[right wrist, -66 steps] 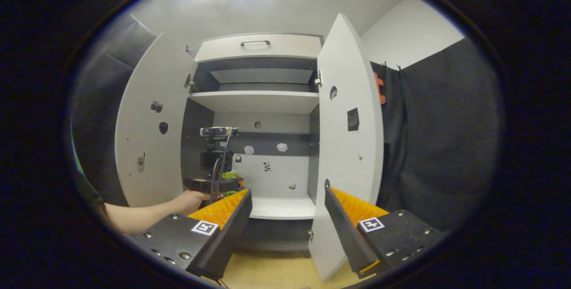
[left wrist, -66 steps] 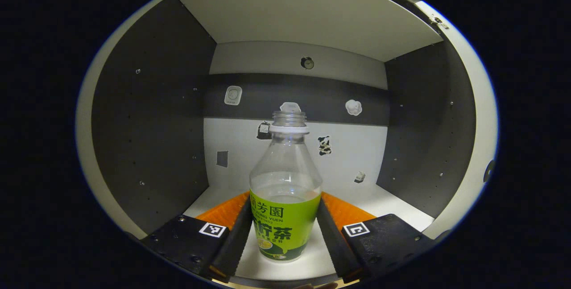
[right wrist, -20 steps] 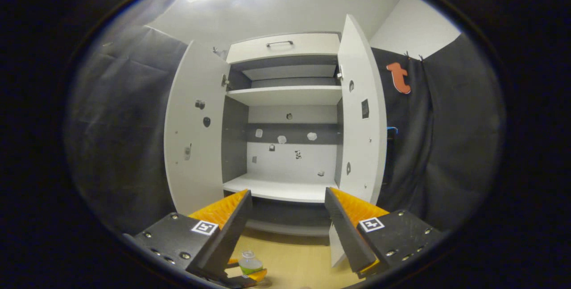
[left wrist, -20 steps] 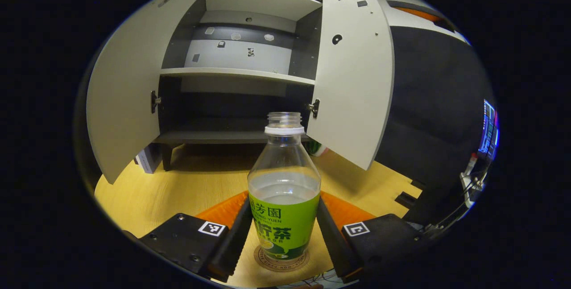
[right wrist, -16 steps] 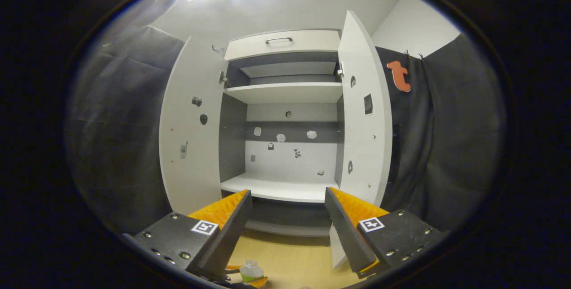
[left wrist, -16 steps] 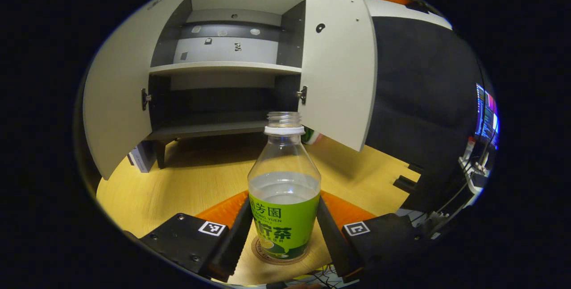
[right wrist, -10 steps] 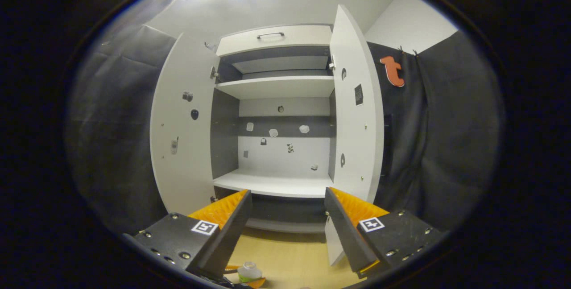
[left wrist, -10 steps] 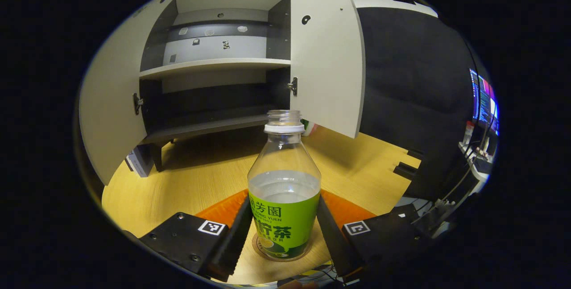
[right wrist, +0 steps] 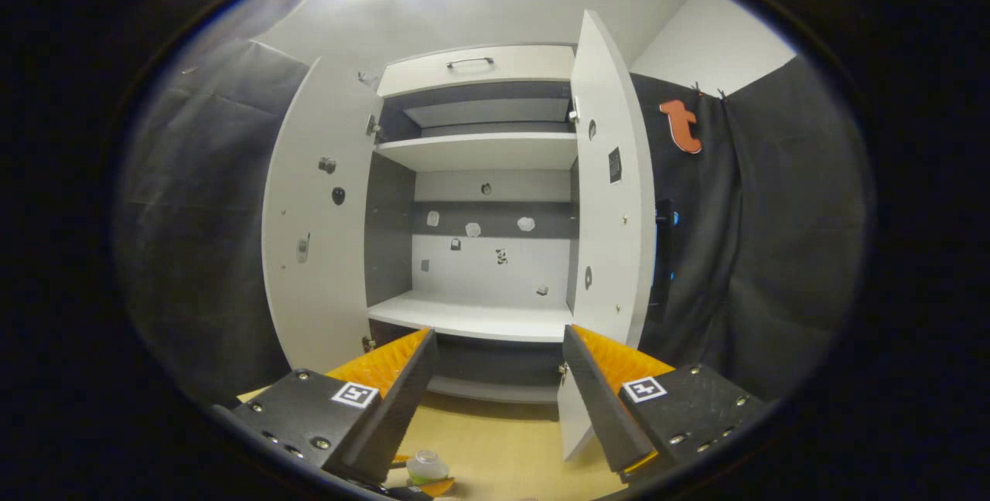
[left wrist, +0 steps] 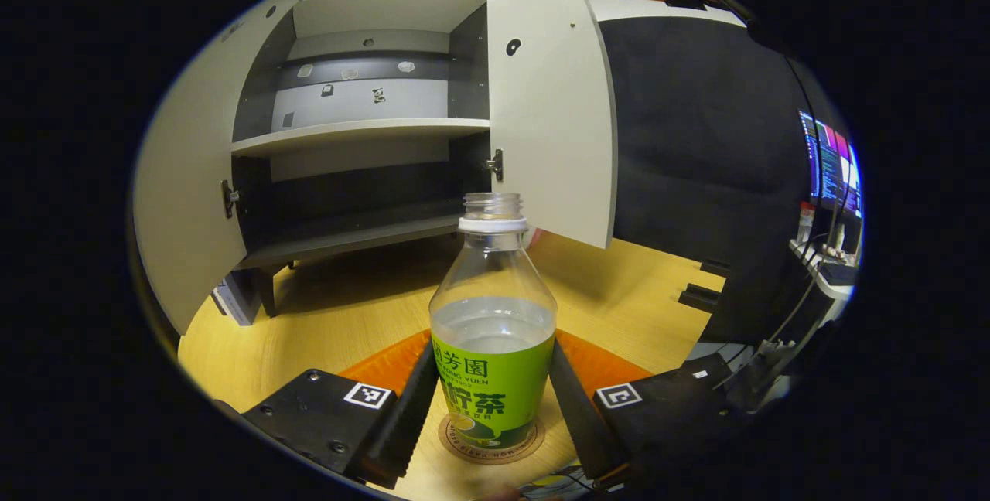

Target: Grasp the bottle in the cabinet with the left hand and place it on the coaster, then close the right door with the right hand and the left door with the left hand.

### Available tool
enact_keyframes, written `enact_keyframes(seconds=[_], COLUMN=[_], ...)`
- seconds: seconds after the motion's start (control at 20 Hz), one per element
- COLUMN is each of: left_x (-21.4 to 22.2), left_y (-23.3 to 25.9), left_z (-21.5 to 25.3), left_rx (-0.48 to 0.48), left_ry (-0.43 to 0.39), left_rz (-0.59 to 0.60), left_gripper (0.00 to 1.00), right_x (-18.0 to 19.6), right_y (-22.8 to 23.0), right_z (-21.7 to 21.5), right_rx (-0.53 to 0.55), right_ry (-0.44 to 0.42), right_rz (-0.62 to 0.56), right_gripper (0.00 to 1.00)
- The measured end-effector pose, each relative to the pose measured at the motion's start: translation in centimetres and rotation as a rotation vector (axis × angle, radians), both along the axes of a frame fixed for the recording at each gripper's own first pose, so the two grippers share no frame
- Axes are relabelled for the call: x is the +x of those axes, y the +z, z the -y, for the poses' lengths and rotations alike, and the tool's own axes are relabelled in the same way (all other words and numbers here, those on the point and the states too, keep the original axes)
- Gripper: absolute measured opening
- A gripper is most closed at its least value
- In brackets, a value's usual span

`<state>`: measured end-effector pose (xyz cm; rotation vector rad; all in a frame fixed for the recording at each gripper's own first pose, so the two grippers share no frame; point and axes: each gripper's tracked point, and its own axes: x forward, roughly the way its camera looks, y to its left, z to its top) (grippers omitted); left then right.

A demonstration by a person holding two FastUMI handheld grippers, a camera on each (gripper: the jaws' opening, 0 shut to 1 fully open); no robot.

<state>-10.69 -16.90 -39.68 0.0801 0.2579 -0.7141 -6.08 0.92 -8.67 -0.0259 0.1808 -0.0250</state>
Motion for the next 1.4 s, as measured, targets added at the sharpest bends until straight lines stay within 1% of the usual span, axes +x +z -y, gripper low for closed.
enact_keyframes(seconds=[0.1,0.2,0.3,0.5,0.65,0.75,0.9,1.1,1.15,1.2,1.25,1.3,1.4], left_x=[0.0,-0.2,-0.3,-0.5,-0.4,-0.4,-0.4,-0.7,-0.7,-0.5,-0.1,0.3,0.5], left_y=[-0.4,-0.8,0.0,2.1,4.3,5.6,9.0,15.9,17.9,19.9,21.7,23.2,26.2], left_z=[0.0,-0.6,-0.7,-1.0,-1.0,-1.2,-1.6,-1.6,-1.6,-1.7,-2.1,-2.5,-3.1], left_rx=[0.046,0.083,0.067,0.034,0.01,0.018,-0.001,-0.061,-0.078,-0.085,-0.075,-0.066,-0.05], left_ry=[-0.012,-0.01,-0.009,-0.012,-0.023,-0.031,-0.032,-0.051,-0.053,-0.051,-0.038,-0.027,-0.023], left_rz=[0.021,0.007,-0.012,-0.058,-0.06,-0.053,-0.03,0.03,0.052,0.079,0.1,0.116,0.147], left_gripper=[0.83,0.86,0.88,0.88,0.88,0.88,0.88,0.87,0.87,0.87,0.87,0.87,0.87], right_x=[0.0,0.0,0.0,-0.5,-1.2,-1.7,-2.2,-2.8,-2.9,-3.2,-3.3,-3.6,-4.3], right_y=[-0.3,-0.2,0.0,0.6,0.9,0.9,1.2,2.2,2.5,2.7,3.0,2.9,2.8], right_z=[-0.2,-0.3,-0.1,0.7,1.4,1.9,2.9,4.4,4.6,4.7,5.0,5.2,6.3], right_rx=[-0.008,-0.015,-0.009,-0.009,-0.017,-0.026,-0.023,-0.02,-0.015,-0.009,-0.005,-0.004,0.004], right_ry=[0.008,0.014,0.011,-0.007,-0.025,-0.035,-0.052,-0.068,-0.058,-0.049,-0.039,-0.025,-0.027], right_rz=[-0.018,-0.019,-0.013,-0.001,0.004,0.006,0.011,0.041,0.051,0.06,0.067,0.068,0.071], right_gripper=[0.99,1.0,0.99,0.99,0.99,0.99,0.99,0.99,0.95,0.95,0.95,0.99,0.99])
